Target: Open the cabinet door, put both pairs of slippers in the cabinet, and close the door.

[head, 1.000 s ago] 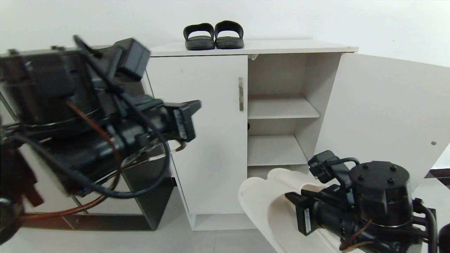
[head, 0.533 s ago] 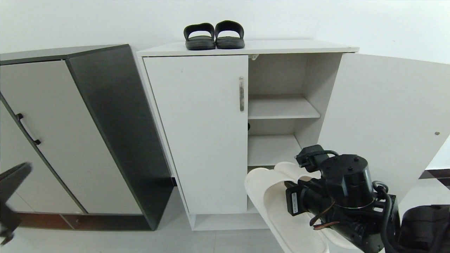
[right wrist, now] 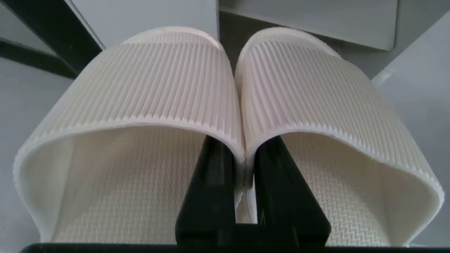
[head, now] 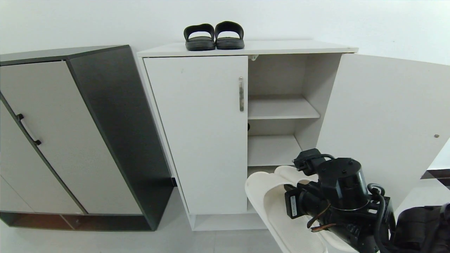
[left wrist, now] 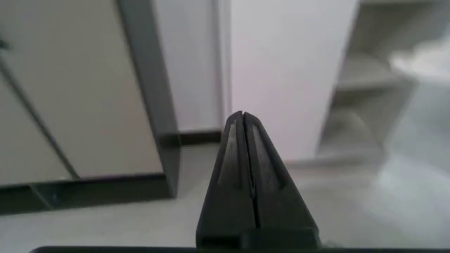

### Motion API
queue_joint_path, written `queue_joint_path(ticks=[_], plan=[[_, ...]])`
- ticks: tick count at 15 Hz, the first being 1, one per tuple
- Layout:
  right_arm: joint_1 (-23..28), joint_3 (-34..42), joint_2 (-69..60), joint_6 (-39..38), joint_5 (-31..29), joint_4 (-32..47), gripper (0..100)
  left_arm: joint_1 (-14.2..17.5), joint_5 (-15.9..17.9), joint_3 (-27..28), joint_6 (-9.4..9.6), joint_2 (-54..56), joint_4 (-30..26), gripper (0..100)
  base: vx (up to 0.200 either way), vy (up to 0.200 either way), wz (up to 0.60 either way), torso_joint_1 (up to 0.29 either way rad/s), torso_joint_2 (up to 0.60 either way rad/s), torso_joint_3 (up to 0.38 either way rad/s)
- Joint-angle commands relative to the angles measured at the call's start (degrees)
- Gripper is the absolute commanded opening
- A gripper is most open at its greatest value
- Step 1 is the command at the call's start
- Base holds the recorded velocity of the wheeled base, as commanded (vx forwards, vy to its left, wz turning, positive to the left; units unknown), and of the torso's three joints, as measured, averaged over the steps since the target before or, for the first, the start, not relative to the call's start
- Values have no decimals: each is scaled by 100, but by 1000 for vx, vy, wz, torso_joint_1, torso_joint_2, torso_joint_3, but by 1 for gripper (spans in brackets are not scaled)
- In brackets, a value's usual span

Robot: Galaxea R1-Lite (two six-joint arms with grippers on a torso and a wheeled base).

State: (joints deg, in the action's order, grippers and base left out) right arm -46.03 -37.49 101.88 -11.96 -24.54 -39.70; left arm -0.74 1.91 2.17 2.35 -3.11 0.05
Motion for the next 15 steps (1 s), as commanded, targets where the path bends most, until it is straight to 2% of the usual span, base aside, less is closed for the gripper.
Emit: queue_joint_path(ticks=[1,2,5,11,15], plan=[[-2,-13,60,1,2,-20,0,48,239,-217,81,302,-22,0,0,0,0,0,0,0],[-11,-4,96,1,11,-160,0,48,239,-217,107,302,-14,0,0,0,0,0,0,0],[-2,-4,359,9,19,-723,0,48,151,-217,-68,302,-22,0,0,0,0,0,0,0],[-11,-145,772,27,11,-969,0,48,151,-217,-59,302,-14,0,0,0,0,0,0,0],[-29,-321,781,36,-156,-951,0,48,151,-217,-59,302,-14,0,0,-200,0,4,0,1]])
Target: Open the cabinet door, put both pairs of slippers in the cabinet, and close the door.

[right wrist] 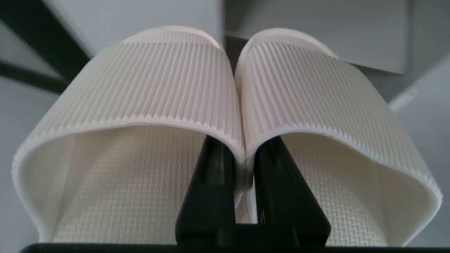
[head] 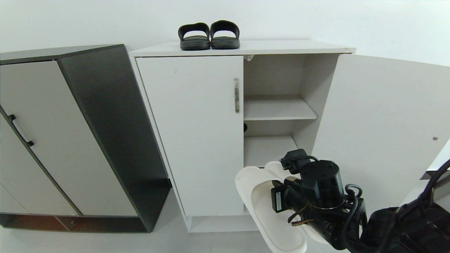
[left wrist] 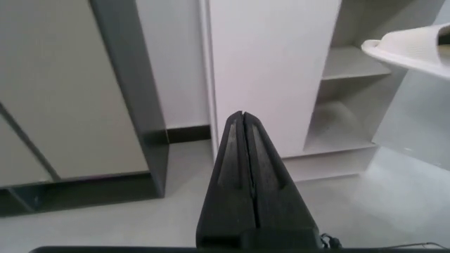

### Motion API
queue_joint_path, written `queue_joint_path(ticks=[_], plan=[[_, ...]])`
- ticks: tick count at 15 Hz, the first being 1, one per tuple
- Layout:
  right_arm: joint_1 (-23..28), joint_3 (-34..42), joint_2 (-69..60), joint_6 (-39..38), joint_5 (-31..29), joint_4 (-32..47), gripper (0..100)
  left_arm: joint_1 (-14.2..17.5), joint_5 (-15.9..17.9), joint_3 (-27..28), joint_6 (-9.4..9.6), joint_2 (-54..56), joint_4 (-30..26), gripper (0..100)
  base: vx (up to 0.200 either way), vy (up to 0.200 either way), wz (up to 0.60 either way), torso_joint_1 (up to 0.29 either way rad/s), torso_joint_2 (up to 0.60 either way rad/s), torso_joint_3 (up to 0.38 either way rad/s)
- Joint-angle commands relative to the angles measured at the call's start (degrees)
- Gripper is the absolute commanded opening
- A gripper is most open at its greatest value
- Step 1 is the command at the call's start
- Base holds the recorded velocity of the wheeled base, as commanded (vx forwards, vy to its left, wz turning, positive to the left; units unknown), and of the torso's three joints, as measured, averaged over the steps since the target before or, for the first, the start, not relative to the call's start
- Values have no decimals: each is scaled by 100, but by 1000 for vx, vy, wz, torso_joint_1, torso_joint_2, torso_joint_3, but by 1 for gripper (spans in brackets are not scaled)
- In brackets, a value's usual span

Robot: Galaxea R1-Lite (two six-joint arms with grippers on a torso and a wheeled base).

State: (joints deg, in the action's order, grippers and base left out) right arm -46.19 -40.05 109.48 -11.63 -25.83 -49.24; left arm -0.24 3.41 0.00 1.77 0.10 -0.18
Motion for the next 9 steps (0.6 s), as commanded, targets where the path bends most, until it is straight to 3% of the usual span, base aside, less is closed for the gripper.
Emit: queue_joint_path(ticks=[1,3,9], plan=[[-13,-153,38,3,-141,19,0,-2,1,0,-1,-19,1,0,0,-200,0,7,7,2],[-30,-293,187,3,-379,28,0,-2,1,0,-1,-19,9,0,0,-200,0,2,5,7],[-13,-1199,1093,-15,-1152,46,0,-2,1,0,-1,-19,9,0,0,0,0,0,0,0]])
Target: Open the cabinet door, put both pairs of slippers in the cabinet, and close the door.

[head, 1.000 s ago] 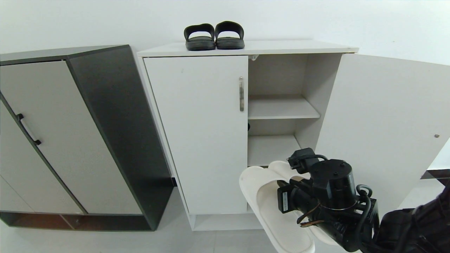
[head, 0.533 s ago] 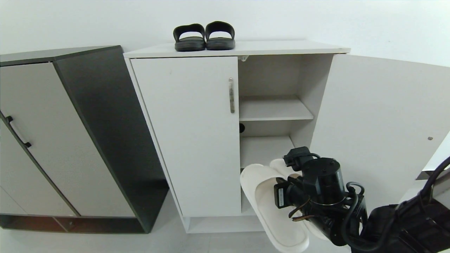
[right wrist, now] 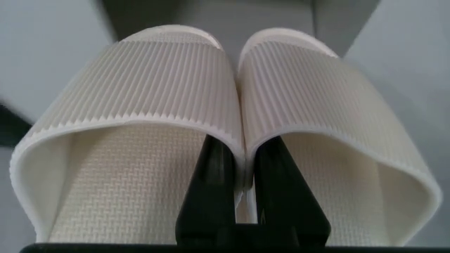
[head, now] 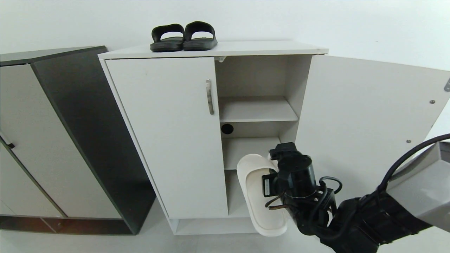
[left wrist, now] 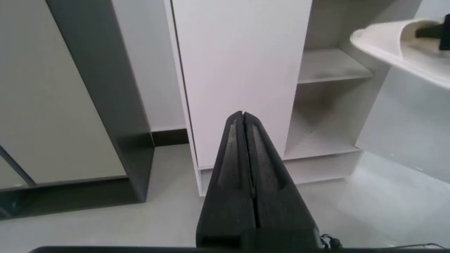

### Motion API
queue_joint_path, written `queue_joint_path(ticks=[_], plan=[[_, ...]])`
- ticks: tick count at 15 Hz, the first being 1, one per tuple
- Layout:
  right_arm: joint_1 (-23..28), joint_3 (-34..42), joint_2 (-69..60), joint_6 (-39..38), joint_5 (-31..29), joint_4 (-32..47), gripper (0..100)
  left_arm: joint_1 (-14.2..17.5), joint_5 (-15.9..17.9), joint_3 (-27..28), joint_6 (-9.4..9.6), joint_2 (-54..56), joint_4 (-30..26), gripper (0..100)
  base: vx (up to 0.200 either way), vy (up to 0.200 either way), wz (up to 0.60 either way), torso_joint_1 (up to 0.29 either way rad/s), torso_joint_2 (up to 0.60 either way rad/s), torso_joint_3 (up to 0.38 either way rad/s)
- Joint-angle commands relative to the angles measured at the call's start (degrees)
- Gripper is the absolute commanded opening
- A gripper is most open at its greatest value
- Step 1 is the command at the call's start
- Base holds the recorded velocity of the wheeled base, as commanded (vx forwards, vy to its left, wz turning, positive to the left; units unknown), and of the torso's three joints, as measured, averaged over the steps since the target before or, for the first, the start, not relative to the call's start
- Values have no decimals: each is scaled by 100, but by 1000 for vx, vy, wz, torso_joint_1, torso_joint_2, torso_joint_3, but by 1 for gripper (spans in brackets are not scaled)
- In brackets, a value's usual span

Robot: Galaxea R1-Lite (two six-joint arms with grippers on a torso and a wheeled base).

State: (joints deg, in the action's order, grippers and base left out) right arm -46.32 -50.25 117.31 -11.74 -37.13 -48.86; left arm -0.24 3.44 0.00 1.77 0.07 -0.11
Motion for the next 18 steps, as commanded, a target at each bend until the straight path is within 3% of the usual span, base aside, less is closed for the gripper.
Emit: queue_joint_path(ticks=[1,9,18], plan=[[-17,-433,477,-4,-22,131,0,-2,-1,0,-1,-16,2,0,0,0,0,0,0,0],[-114,-890,952,-30,-13,219,0,-2,-1,0,17,-16,-7,0,0,0,0,0,0,0],[-131,-969,1119,-74,-119,157,0,-2,-1,0,8,-16,2,0,0,0,0,3,3,-184]])
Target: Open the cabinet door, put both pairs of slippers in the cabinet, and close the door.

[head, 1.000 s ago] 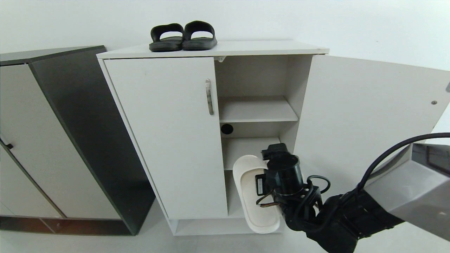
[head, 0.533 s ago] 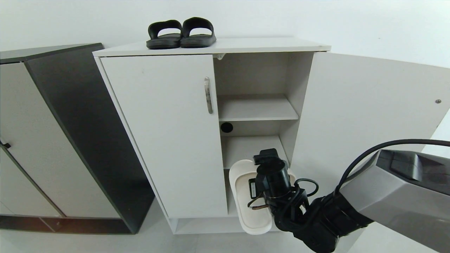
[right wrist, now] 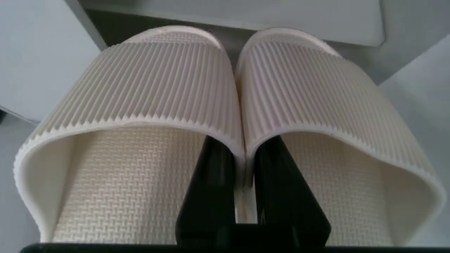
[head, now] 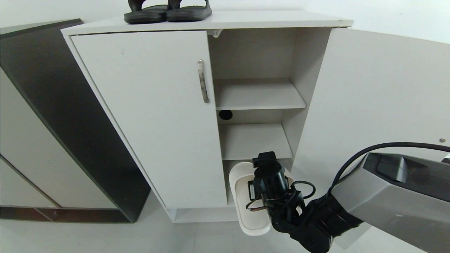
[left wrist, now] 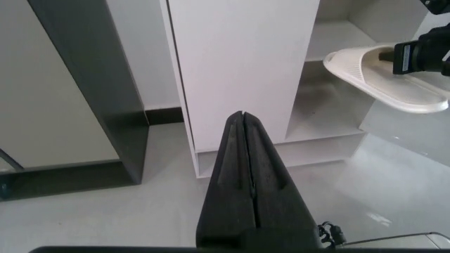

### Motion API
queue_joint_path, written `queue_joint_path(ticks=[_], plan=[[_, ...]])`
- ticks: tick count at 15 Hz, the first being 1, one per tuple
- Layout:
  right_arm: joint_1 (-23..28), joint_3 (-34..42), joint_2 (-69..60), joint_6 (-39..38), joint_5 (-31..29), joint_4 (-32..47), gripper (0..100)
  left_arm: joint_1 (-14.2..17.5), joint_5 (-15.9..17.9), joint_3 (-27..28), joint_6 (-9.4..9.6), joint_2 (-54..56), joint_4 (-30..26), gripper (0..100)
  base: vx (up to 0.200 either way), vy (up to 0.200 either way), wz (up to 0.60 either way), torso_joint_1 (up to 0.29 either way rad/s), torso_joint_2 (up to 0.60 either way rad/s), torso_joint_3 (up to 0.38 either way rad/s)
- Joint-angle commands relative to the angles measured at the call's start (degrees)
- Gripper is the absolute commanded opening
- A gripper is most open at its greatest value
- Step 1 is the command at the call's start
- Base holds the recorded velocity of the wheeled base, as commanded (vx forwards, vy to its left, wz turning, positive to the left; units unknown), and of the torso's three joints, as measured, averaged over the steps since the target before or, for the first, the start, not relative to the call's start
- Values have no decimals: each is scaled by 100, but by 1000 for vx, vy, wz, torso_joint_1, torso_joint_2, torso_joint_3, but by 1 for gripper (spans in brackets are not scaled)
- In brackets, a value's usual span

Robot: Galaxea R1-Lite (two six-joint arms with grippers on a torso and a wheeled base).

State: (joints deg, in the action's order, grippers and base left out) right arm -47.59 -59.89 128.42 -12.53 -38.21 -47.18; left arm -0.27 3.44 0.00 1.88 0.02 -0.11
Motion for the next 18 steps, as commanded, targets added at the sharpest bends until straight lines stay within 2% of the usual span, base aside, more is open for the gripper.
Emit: queue_joint_path(ticks=[1,8,12,18], plan=[[-13,-14,-1,5,-135,-37,0,0,-1,0,-3,-11,-7,0,0,0,0,-2,2,-163],[-110,13,52,93,-372,-608,0,0,-1,0,-3,-11,2,0,0,0,0,0,1,-14],[-57,13,456,524,-389,-1733,0,0,-10,0,6,-11,2,0,0,0,0,0,0,0],[154,-84,614,559,-583,-1804,0,0,-10,0,-3,-11,2,0,0,0,0,0,0,0]])
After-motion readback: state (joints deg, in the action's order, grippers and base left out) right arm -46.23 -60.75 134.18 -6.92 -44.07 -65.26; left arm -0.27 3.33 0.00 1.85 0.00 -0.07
